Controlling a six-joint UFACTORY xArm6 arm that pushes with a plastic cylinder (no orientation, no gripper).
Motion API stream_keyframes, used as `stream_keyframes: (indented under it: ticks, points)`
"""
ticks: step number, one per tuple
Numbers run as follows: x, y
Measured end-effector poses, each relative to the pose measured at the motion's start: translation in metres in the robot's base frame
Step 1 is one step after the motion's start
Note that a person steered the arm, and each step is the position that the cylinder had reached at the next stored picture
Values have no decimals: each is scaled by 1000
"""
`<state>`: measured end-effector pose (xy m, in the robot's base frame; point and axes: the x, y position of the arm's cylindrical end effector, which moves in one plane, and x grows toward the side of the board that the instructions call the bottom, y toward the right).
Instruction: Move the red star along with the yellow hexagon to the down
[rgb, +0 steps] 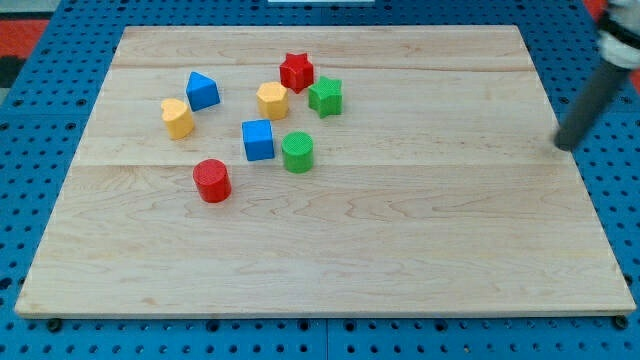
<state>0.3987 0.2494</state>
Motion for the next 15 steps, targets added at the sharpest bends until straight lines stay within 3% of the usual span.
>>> stream_keyframes:
  ticks: [1, 2, 3, 4, 6, 8, 9, 10, 13, 15]
  points:
    - [-46, -92]
    - [-121, -61]
    - [-195, -89]
    - [-207, -125]
    - [-206, -135]
    - [-206, -207]
    - [-175, -213]
    - [-141, -279]
    - [-116, -303]
    - [-110, -288]
